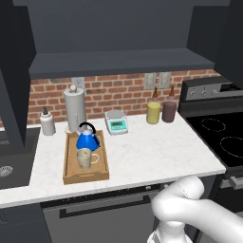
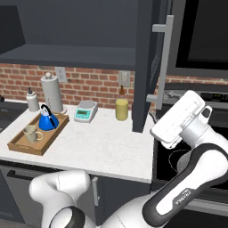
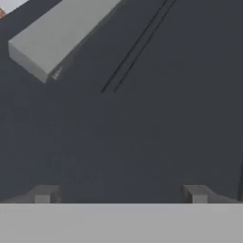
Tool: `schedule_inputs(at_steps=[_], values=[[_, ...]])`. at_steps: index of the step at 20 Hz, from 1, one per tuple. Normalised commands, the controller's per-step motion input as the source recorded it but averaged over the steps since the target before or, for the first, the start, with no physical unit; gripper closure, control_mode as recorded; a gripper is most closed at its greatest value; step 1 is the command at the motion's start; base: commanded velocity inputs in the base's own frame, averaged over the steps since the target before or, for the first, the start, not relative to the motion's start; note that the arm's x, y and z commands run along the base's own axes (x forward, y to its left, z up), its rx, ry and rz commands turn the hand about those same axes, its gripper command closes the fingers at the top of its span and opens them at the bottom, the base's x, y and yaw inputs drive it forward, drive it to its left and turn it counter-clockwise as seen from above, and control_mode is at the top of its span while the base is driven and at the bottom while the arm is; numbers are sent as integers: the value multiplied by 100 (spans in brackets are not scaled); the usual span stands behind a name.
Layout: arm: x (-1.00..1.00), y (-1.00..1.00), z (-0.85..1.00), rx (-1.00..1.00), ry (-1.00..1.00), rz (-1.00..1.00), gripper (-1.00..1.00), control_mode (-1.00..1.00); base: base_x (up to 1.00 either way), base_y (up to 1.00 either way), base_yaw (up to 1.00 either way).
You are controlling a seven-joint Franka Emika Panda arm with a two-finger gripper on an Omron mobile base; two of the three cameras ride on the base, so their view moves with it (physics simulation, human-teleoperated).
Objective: Pick the kettle from the counter and place it on the tray. Then pick the mug from the cabinet and place it on the tray. Then close the cabinet doors.
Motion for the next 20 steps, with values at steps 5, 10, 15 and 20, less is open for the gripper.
schedule_inputs(at_steps=[5,10,15,20], values=[[-30,64,55,-15,-16,14,-100,-100,0,0,0],[-31,89,33,-22,-12,9,-100,-100,0,0,0],[-26,98,17,-22,-5,1,-100,-100,0,0,0],[-5,100,1,-19,0,-2,-100,-100,0,0,0]])
